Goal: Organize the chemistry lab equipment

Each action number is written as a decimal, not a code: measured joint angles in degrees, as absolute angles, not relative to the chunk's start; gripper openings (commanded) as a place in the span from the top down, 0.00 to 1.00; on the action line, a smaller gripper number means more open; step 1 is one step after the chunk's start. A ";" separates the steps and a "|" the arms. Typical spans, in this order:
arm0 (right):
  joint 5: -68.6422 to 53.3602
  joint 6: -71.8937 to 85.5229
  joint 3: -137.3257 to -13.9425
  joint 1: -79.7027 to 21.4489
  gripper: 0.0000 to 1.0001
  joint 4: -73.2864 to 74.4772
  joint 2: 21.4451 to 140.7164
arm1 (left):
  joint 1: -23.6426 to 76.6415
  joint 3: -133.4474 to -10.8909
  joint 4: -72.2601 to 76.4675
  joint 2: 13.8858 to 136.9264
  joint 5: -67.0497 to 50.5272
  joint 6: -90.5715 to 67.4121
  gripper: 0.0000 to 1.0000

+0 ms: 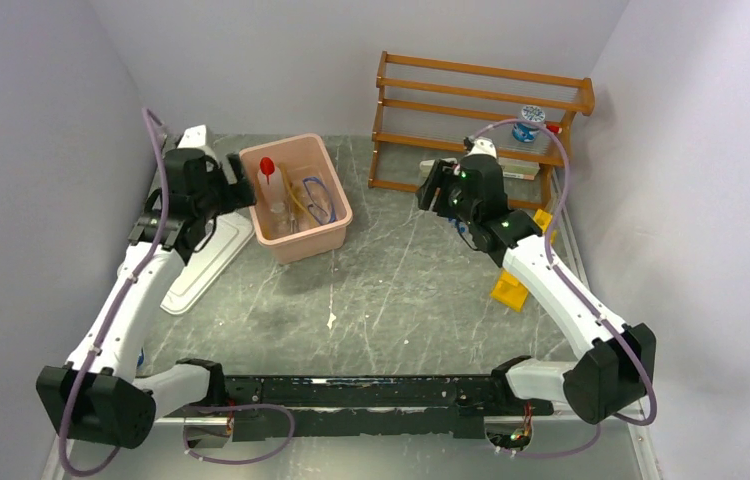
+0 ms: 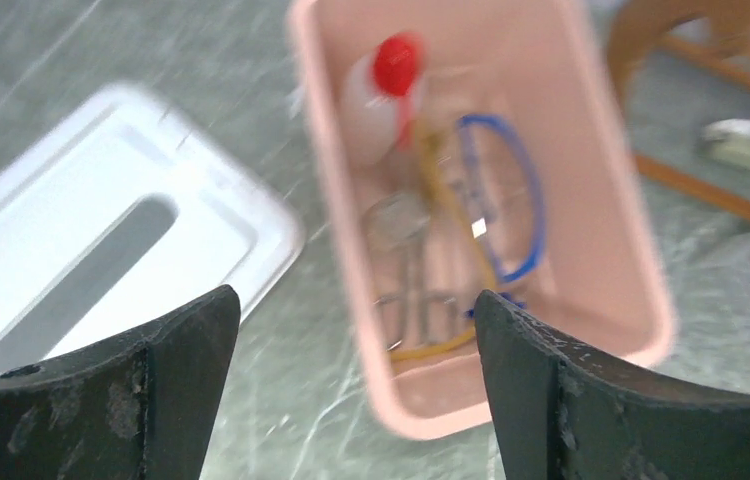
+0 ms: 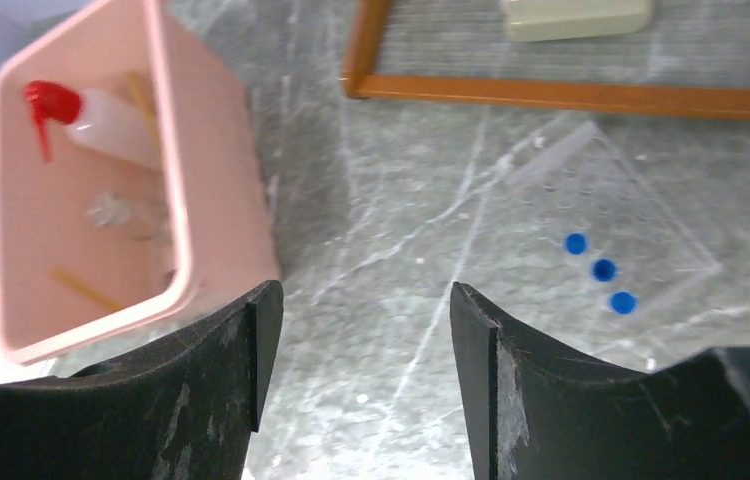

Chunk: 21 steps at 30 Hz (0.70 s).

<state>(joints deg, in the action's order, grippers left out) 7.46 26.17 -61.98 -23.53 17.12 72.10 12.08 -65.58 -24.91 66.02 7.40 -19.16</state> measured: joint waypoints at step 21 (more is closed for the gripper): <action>-0.27 30.57 -55.07 -30.24 0.42 9.02 74.76 | -1.19 -52.80 -25.58 87.68 2.31 -17.96 0.17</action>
<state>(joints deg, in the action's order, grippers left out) -0.27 30.57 -55.07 -30.24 9.02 74.76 -1.19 -52.80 -25.58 87.68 2.31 -17.96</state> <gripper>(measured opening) 0.585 0.815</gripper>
